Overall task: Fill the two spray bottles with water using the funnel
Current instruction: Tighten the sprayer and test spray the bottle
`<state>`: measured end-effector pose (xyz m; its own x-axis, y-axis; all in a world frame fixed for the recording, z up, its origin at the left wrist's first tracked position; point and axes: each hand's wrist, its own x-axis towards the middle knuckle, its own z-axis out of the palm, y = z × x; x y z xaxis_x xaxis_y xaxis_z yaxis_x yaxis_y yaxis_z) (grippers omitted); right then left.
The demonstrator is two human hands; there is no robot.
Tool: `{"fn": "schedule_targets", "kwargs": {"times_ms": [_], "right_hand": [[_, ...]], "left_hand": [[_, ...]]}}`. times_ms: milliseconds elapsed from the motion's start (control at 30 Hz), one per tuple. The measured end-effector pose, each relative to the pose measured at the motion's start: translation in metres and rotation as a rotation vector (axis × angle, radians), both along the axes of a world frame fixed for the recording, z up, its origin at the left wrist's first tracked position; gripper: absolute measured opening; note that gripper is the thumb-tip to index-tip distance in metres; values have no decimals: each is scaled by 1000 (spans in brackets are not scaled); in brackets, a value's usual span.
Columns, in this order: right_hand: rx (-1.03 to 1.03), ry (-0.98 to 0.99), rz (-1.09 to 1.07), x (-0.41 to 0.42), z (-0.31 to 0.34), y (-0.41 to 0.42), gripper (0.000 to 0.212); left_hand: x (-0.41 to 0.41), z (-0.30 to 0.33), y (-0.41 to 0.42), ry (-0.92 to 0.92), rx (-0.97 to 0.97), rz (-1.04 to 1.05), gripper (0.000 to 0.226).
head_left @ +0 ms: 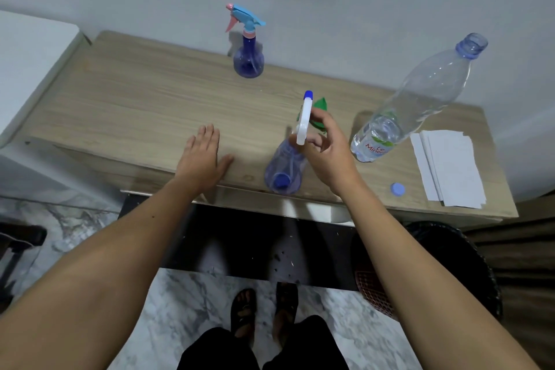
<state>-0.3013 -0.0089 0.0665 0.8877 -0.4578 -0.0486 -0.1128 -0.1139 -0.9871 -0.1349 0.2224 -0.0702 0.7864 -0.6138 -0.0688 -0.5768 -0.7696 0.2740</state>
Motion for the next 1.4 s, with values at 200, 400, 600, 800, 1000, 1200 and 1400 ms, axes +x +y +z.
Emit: {"fn": "schedule_targets", "kwargs": {"times_ms": [200,400,600,800,1000,1200,1400], "right_hand": [[32,10,55,6,-8,7,43],[142,-36,76,18,-11,20,41],[301,-76,78,29,-16,33,15],[322,-5,85,31,-37,32,30],[303,88,74,27,-50,29,45],[365,132,10,21,-58,22,30],[340,169,16,18,-63,19,33]], "left_hand": [[-2,-10,5,-109,16,-22,90],[-2,-12,5,-133,9,-30,86],[0,-17,6,-162,24,-23,85],[0,-26,5,-215,-17,-14,83],[0,-23,5,-193,-6,-16,85],[0,-21,4,-178,0,-14,86],[-1,-21,4,-179,-14,-15,86]]}}
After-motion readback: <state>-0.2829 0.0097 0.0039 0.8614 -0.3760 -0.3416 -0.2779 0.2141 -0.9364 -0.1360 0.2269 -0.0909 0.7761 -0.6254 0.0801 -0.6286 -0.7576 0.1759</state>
